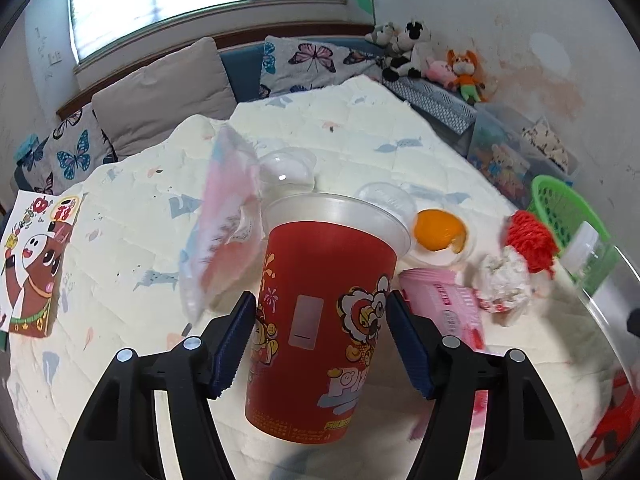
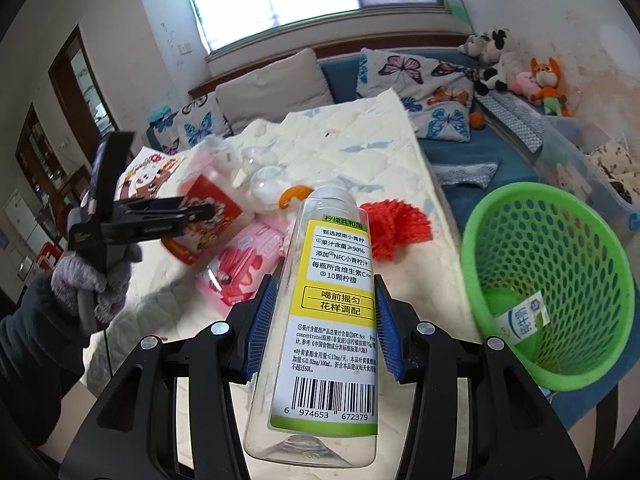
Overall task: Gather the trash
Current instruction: 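Carry the bottle over the basket and release it while the left tool lifts the red cup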
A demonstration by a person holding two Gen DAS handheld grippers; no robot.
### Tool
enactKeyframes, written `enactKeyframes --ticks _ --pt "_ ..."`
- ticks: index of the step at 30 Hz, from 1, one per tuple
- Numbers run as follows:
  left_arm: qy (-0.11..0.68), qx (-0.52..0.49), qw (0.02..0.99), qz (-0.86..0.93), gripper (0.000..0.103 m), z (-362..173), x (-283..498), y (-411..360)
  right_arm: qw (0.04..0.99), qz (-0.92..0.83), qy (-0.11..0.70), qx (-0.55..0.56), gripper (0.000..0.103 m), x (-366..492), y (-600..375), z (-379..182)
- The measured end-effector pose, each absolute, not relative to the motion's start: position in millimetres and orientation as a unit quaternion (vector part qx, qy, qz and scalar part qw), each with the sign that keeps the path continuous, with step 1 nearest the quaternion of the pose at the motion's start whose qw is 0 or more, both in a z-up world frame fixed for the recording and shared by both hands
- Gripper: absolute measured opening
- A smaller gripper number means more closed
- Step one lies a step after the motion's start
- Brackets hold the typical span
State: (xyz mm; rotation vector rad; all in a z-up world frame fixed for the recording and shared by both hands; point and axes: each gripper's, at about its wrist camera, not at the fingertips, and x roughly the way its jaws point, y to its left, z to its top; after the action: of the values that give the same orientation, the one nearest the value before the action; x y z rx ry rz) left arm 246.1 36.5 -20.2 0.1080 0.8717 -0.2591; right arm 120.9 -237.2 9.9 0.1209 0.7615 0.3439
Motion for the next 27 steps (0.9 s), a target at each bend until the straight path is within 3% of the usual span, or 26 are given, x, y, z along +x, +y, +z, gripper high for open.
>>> enactKeyframes --ticks 17,27 --pt "0.384 0.003 0.904 -0.186 0.064 42 190 8 0.926 0.077 0.361 0.079 0.048 126 -321 15" --pt "0.380 0.003 0.895 -0.235 0.064 52 191 -54 0.907 -0.006 0.415 0.075 0.046 158 -398 -26"
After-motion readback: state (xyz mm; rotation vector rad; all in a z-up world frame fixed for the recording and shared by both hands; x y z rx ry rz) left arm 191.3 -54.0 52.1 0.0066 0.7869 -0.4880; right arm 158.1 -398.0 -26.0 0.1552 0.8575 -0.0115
